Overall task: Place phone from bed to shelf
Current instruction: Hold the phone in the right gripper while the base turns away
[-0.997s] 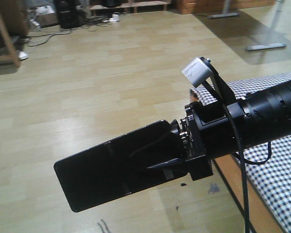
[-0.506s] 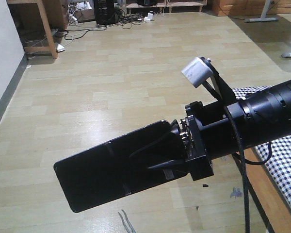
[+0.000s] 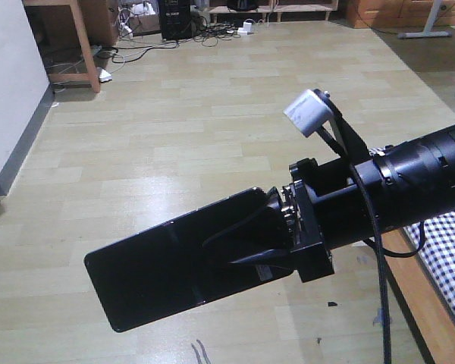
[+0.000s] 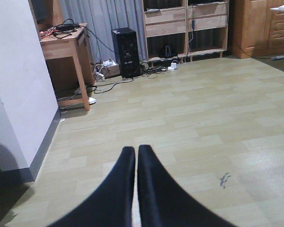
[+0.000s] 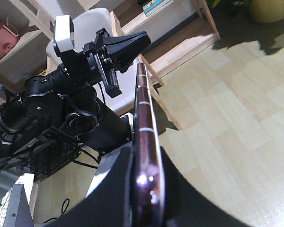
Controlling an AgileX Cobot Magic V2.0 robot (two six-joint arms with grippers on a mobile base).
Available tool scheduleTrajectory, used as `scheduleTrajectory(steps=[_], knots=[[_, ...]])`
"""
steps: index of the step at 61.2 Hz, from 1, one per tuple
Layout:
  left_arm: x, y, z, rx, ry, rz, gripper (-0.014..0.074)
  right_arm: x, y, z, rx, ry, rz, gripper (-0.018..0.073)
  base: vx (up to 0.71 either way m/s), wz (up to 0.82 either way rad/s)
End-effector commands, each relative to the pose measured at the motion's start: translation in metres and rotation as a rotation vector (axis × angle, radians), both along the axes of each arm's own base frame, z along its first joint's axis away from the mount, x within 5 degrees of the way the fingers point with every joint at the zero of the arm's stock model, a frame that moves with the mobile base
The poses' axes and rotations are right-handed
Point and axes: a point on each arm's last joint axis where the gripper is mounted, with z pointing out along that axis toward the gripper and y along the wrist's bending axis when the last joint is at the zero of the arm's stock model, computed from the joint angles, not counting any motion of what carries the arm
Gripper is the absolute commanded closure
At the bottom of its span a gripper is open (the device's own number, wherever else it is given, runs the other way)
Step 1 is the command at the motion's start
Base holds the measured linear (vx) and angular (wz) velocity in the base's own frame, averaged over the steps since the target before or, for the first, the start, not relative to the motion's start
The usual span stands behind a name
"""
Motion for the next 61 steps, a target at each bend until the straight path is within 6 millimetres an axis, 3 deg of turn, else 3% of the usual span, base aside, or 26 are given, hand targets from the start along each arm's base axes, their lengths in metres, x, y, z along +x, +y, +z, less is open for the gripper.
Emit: scheduleTrajectory(steps=[1,61], knots=[[-0.0009,-0.0005,0.0155,-0.009,-0.103,-0.006,0.0596,-0.0118,0.0002,0.0225,0.106,0.002,0.058,0.056,0.14,0.05],[-0.0009,-0.0005,0.0155,-0.009,-0.103,-0.006,0.0596,-0.0118,0.0002,0.0225,0.106,0.002,0.058,0.056,0.3,0.04]])
